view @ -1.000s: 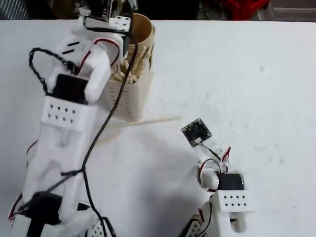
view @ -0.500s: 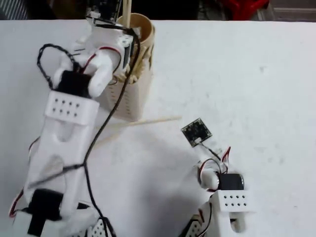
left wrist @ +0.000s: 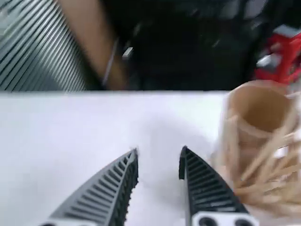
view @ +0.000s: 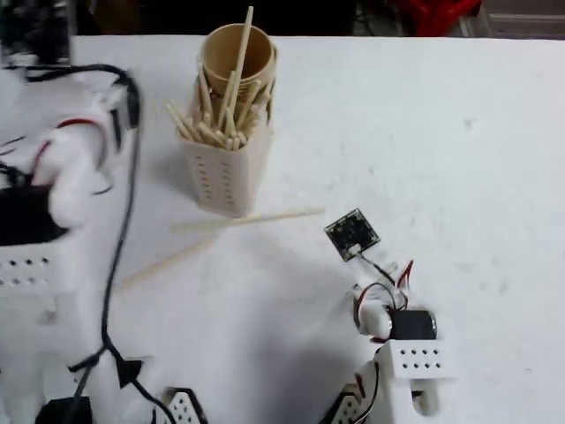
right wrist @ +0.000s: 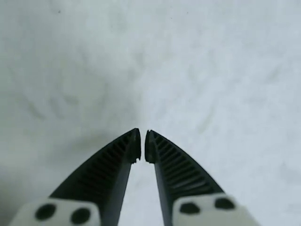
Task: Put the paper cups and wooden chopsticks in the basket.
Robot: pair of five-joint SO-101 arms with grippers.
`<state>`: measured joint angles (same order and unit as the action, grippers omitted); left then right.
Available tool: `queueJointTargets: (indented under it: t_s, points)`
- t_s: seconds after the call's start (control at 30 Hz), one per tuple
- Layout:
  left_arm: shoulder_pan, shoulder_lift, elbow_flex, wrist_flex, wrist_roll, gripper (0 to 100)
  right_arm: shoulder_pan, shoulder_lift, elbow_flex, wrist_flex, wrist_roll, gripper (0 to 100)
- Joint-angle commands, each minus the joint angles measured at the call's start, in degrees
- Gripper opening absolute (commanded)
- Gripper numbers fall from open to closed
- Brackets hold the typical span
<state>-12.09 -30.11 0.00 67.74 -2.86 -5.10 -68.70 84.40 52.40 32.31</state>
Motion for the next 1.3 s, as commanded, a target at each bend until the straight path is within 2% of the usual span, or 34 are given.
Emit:
queueJointTargets:
  t_s: [0.0,0.1,0.2,0.3,0.37,0.47,0.6,0.83,1.07,1.27]
  points:
    - [-13.93,2.24,2.64,3.60,-7.82,15,0.04,-0.13,-6.51,2.59,0.26,3.9]
    - [-19.56,5.49,7.38,3.52,-14.77,15,-0.04,1.10,-13.27,6.55,0.18,7.8]
    - [-22.02,9.01,13.01,3.25,-22.07,15,-0.92,7.96,-21.80,9.10,0.18,12.0]
    - [-22.29,12.62,18.37,3.25,-28.13,15,-5.67,19.47,-28.48,9.01,0.62,12.0]
    - [-22.46,14.64,20.84,2.64,-30.77,15,-10.42,27.82,-32.26,8.92,4.40,12.2]
    - [-23.52,16.75,24.44,-1.14,-32.79,15,-16.22,38.11,-37.45,8.57,10.29,12.4]
    - [-26.42,18.68,27.78,-7.56,-35.52,15,-19.30,46.37,-42.29,4.09,16.62,13.1]
    - [-31.60,22.46,30.51,-15.12,-41.14,15,-19.03,54.37,-44.40,-5.41,22.77,25.2]
    - [-33.80,26.24,30.07,-17.14,-43.87,15,-19.82,60.18,-44.66,-11.38,36.13,25.9]
    - [-34.07,27.65,30.15,-19.16,-43.87,15,-20.00,65.89,-44.75,-18.42,36.84,26.1]
